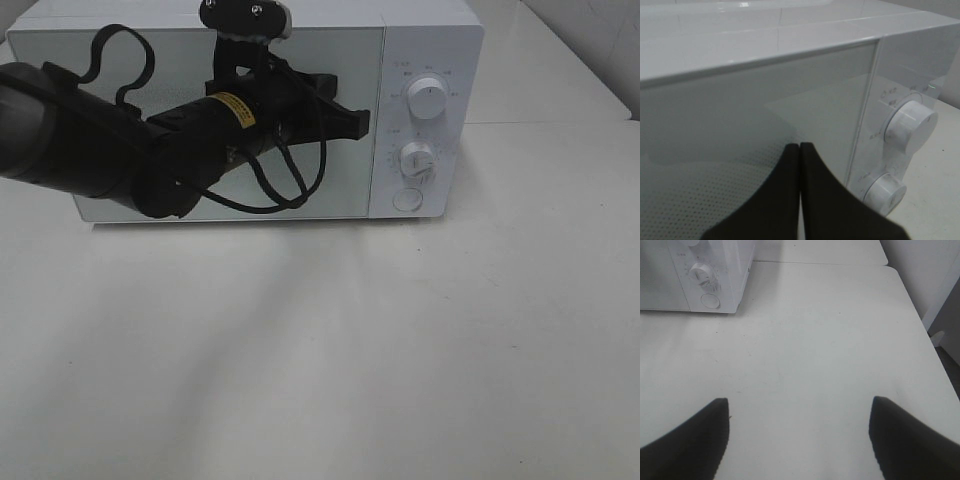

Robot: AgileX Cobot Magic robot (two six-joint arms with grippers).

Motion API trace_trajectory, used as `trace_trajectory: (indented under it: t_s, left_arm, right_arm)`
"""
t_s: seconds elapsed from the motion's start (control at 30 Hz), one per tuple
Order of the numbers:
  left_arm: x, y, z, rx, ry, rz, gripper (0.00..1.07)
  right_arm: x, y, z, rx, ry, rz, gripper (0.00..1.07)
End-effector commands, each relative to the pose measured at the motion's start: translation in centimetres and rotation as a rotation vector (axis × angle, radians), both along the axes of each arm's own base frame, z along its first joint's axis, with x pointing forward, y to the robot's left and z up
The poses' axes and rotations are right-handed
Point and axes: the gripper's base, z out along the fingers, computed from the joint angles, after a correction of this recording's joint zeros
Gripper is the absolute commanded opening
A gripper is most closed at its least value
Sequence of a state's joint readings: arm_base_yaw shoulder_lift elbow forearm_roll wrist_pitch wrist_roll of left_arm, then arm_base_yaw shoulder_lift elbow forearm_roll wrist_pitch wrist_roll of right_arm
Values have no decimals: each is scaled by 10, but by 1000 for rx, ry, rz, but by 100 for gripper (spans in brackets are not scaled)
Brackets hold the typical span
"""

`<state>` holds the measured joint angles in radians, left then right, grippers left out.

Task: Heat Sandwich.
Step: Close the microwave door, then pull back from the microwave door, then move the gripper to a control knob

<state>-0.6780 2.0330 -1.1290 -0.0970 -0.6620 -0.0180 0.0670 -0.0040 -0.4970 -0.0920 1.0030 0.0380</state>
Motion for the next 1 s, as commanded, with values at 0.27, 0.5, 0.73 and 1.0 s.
trace_trajectory:
  t_s: [0.27,0.5,0.73,1.0]
  left_arm:
    - [-19,25,7,-36,33,65,0]
    - [-46,29,7,14,121,32,0]
    - [-61,36,10,123,301,2,40]
    - [-84,47,16,276,537,-40,98]
  right_arm:
    - [-4,0,0,-1,-31,-6,75]
    - [-4,0,0,-1,-31,-6,75]
    - [-4,0,0,-1,-31,-6,75]
    - [-4,0,0,-1,-31,-6,75]
